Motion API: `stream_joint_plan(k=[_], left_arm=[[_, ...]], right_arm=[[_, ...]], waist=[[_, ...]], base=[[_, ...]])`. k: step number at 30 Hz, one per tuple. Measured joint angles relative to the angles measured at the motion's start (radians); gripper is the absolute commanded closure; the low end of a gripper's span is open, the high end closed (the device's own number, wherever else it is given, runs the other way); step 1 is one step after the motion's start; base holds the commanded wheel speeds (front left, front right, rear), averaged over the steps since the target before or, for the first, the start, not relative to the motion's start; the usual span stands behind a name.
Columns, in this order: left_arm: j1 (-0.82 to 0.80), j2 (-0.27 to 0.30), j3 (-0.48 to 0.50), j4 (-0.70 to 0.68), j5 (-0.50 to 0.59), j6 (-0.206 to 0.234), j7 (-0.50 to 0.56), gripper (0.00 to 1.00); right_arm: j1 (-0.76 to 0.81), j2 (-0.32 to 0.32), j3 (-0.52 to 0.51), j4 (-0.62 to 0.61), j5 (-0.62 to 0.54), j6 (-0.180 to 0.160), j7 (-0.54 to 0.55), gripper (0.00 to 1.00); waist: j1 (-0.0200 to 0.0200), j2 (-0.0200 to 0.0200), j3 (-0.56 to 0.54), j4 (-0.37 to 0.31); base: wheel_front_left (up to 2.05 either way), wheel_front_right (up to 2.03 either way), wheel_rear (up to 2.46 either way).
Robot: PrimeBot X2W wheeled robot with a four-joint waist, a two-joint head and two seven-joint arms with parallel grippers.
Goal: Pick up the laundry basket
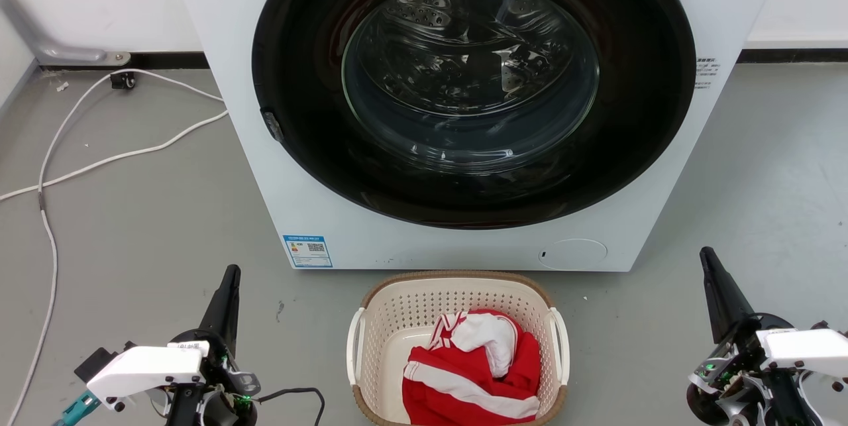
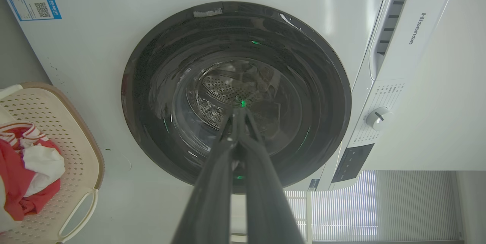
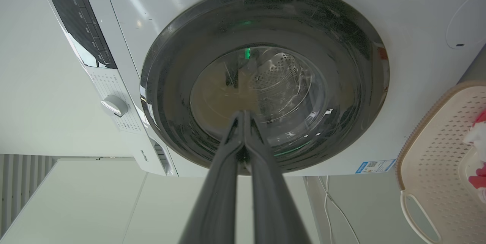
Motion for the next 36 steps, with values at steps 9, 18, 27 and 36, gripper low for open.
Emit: stream_joint_plan(k=[9,18,27,36], left_arm=[[0.0,-0.001,0.002,0.0,0.0,0.0,0.003,1.0],[0.0,-0.002,0.004,0.0,0.002,0.0,0.005,1.0],[0.005,-0.004,0.004,0.009,0.001,0.0,0.005,0.0],[0.037,-0.013,-0.039,0.022,0.013,0.0,-0.025,0.0]], right_arm=[[0.0,0.001,-0.002,0.0,-0.001,0.0,0.0,1.0],[0.0,0.002,-0.003,0.0,-0.001,0.0,0.003,1.0],[0.006,0.003,-0.002,0.009,-0.001,0.0,0.003,0.0],[0.043,0.007,0.016,0.018,-0.021,0.0,-0.027,0.0]], waist=[[0.0,0.0,0.0,0.0],[0.0,0.0,0.0,0.0],[0.0001,0.0,0.0,0.0],[0.0001,0.0001,0.001,0.001]], base=[[0.0,0.0,0.0],[0.0,0.0,0.0],[0.0,0.0,0.0],[0.0,0.0,0.0]])
